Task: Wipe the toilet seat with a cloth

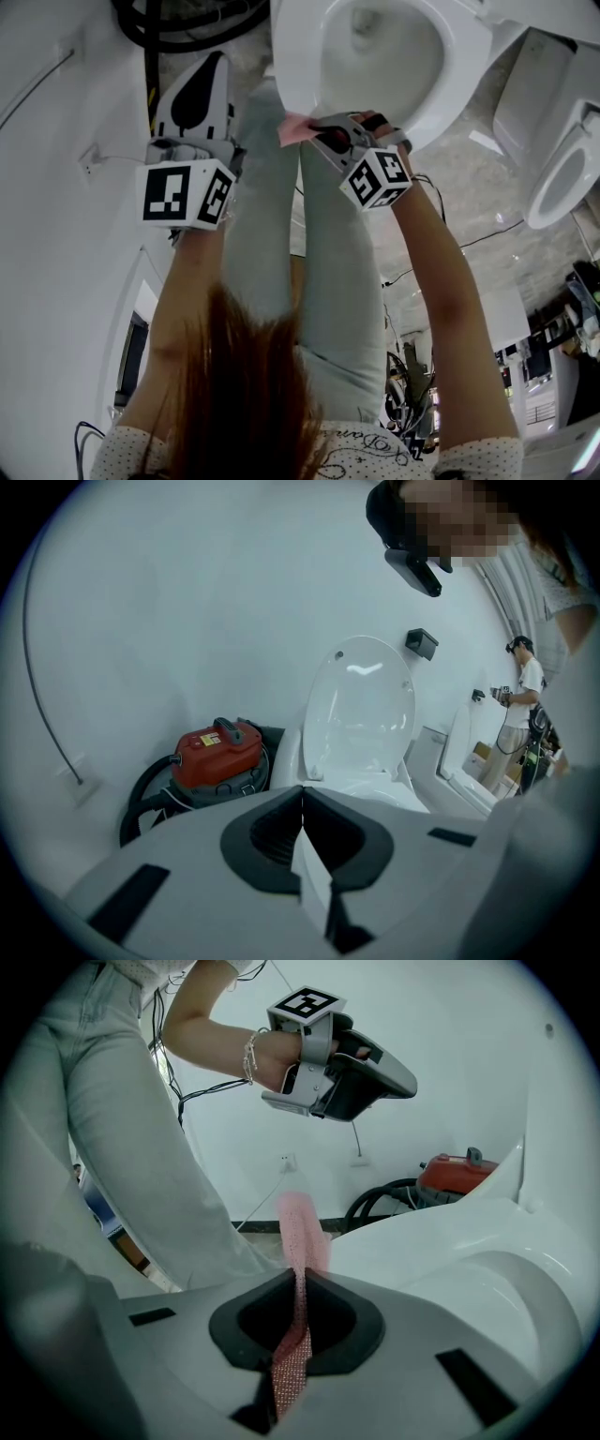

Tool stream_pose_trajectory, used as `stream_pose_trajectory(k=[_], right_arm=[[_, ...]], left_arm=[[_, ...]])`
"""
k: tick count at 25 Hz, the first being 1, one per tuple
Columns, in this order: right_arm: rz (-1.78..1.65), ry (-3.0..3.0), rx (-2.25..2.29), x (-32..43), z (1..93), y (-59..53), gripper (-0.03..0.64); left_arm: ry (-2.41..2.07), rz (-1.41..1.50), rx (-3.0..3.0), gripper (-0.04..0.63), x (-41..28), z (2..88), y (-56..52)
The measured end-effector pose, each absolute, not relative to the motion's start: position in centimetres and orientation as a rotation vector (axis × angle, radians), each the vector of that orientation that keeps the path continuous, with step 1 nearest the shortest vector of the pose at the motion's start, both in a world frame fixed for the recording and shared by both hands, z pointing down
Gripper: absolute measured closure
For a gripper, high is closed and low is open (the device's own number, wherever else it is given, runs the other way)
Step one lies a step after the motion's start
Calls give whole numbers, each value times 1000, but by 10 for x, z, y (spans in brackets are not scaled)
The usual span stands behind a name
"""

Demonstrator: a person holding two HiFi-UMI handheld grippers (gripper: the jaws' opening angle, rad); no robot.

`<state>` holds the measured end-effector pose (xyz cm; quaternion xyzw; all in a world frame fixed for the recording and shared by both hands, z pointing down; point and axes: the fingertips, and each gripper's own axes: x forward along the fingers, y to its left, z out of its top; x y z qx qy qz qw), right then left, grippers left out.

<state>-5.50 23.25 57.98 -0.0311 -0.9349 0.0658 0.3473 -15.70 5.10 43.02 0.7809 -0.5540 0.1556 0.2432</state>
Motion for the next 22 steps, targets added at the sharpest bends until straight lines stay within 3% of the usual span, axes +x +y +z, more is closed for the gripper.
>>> stream_pose_trajectory(k=[22], right_arm=[[25,-2424,-322,-74,578,214,593]], left_arm=[[-1522,426,2121,603,-172,429,42]])
